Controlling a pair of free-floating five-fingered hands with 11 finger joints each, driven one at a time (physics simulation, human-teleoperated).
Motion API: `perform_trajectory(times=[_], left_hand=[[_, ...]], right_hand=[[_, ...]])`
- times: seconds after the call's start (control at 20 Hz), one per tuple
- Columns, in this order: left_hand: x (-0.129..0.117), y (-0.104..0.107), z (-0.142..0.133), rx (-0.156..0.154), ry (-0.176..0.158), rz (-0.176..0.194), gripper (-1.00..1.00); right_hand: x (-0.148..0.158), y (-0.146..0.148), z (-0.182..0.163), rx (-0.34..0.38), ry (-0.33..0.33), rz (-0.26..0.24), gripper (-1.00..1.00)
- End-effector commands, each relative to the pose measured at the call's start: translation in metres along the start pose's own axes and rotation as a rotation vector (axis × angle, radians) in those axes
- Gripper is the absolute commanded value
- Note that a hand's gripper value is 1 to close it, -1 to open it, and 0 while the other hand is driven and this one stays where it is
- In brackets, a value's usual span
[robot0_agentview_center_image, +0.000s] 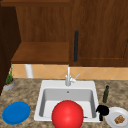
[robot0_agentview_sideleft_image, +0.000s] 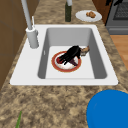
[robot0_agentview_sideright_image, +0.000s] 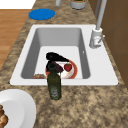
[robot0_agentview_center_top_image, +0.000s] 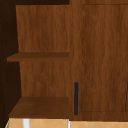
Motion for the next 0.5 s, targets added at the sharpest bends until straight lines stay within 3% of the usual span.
perform_trajectory(times=[0.0, 0.1, 0.2, 0.45], left_hand=[[0.024, -0.005, 0.012, 0.007, -0.019, -0.025, -1.0], [0.031, -0.008, 0.016, -0.01, -0.013, 0.009, -1.0], [0.024, -0.017, 0.012, -0.035, 0.005, 0.098, -1.0], [0.008, -0.013, 0.006, -0.069, 0.02, 0.192, -1.0]], right_hand=[[0.0, 0.0, 0.0, 0.0, 0.0, 0.0, 0.0], [0.0, 0.0, 0.0, 0.0, 0.0, 0.0, 0.0], [0.0, 0.0, 0.0, 0.0, 0.0, 0.0, 0.0], [0.0, 0.0, 0.0, 0.0, 0.0, 0.0, 0.0]])
